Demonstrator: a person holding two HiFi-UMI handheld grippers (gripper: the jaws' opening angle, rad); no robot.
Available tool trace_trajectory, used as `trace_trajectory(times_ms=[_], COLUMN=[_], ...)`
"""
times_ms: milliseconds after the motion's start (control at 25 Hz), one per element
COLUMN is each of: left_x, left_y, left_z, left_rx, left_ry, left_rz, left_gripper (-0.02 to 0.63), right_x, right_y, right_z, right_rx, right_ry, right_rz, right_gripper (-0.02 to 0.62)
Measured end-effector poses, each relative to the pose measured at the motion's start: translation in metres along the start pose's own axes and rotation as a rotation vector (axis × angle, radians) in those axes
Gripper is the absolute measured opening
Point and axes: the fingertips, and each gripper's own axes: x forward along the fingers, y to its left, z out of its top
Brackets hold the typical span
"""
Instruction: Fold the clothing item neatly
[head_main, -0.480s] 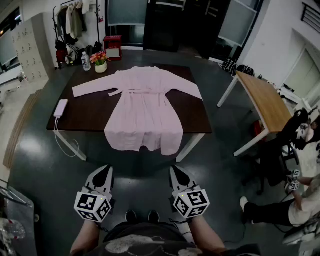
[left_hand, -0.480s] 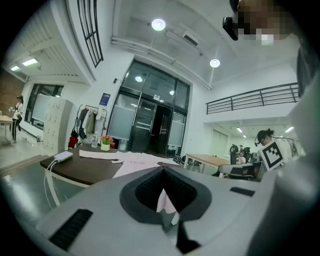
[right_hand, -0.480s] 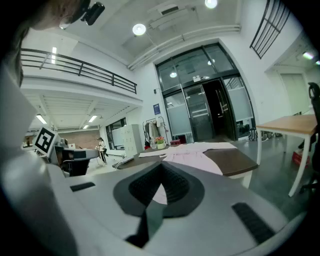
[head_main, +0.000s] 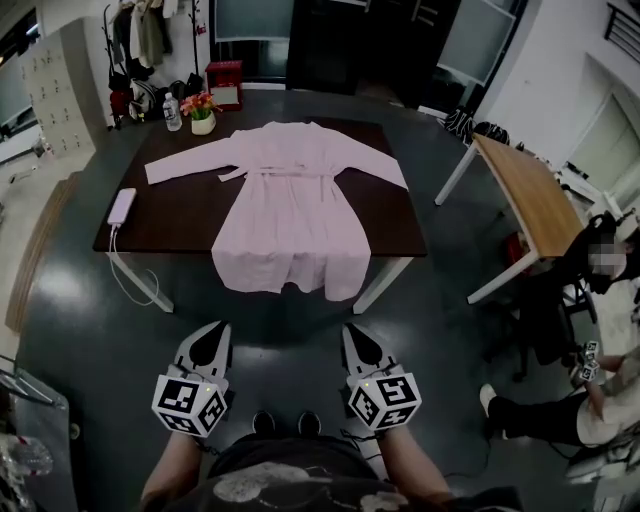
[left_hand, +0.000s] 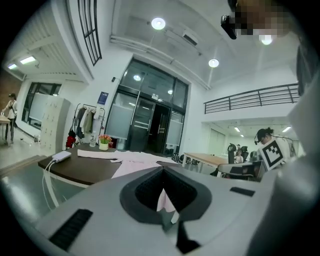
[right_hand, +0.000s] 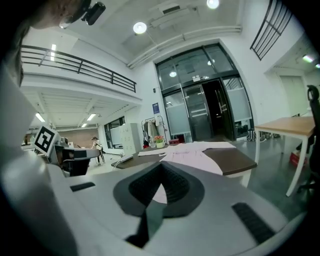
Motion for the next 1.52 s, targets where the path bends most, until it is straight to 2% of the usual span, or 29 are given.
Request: trace_trajectory(times_ms=[240,440,720,840,1000,1120,1400,1520], left_x=[-0.001,-0.009,-0.017,-0.018,-0.015,-0.009,0.017,0.035], left_y=[-0.001,0.017,0.054,0.067,0.079,0.091,0.127,0.148], left_z=[0.0,0.003,-0.003,-0.006,-0.01,-0.016,-0.02,-0.014], left_rx=[0.041,0.021,0.011,-0.02,-0.007,-0.034,-0.04,-0.04], left_ry=[0.001,-0.03,-0.025,-0.023,-0.002,0.009,0.025,0.033], left_rz=[-0.018,0.001,0.029,0.025,0.011,0.018,0.085,0.13], left_gripper=[0.01,0.009,0.011,0.011,0.011,0.011,0.011,0.011], right_x=[0.002,0.015,0.042,0.048,0.055,0.066,0.131,0.173], right_y=[0.007,0.02,0.048,0.056,0.06,0.061,0.05,0.048], right_z=[0.0,0.002,0.012,0.008,0.002,-0.003,-0.008,-0.002], right_rx=[0.01,0.011,0.011,0.021,0.034,0.032,0.018,0.048], right_ry=[-0.009,-0.018,-0.073,-0.07,-0.054,-0.036,-0.016,-0.016], right_rz=[-0.014,0.002,-0.001,-0.011,-0.03,-0.026,0.001,0.059], right_gripper=[-0.009,-0.009,-0.009,-0.009,-0.009,-0.009,-0.009,-0.009])
